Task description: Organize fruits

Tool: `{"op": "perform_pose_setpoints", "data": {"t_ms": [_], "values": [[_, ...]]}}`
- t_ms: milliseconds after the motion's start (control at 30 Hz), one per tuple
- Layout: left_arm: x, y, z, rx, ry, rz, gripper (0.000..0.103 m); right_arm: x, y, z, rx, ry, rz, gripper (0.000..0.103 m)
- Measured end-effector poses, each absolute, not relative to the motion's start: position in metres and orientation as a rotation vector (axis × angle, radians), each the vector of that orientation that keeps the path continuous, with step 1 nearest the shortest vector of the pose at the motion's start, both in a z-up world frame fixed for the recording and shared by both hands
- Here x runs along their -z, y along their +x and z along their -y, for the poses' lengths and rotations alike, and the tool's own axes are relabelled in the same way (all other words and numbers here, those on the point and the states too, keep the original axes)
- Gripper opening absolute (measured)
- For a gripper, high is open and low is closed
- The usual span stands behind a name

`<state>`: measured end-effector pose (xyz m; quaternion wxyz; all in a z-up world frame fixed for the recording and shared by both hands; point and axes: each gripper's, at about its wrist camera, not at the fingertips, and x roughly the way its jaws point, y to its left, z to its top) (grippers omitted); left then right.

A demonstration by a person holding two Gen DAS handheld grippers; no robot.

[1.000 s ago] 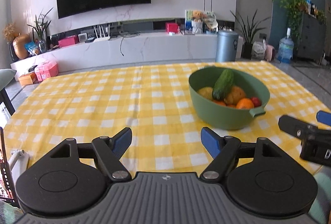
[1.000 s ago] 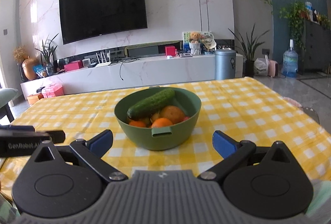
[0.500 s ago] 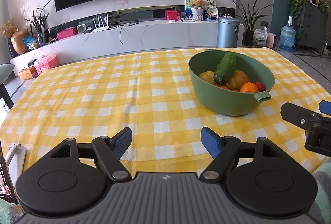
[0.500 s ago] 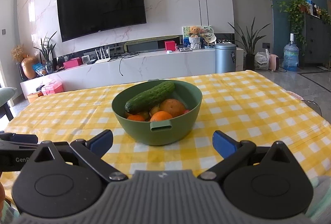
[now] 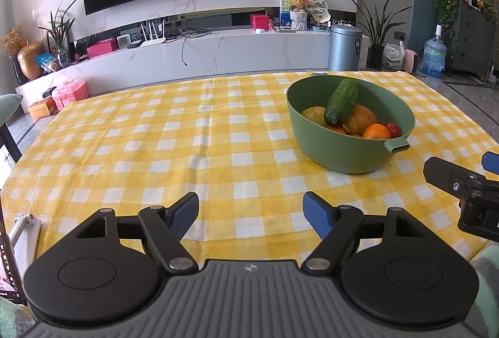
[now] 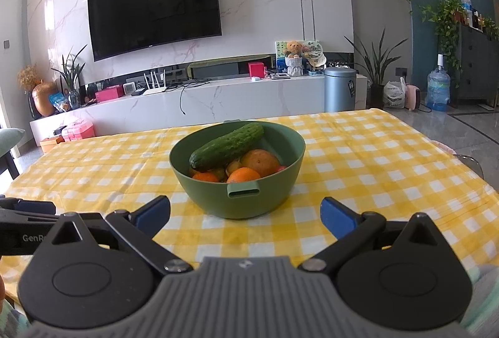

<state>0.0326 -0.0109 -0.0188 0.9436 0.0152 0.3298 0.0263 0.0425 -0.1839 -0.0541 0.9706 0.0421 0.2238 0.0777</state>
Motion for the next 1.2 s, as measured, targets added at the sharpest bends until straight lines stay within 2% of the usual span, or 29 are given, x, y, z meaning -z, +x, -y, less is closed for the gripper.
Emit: {"op": "perform_pose_setpoints", "data": {"t_ms": [1200], "values": [[0.0174, 0.0312, 0.0106, -0.056, 0.026, -0.681, 0.089, 0.0554, 0.0404, 0.1825, -0.162, 0.056, -0.449, 0.099]]}}
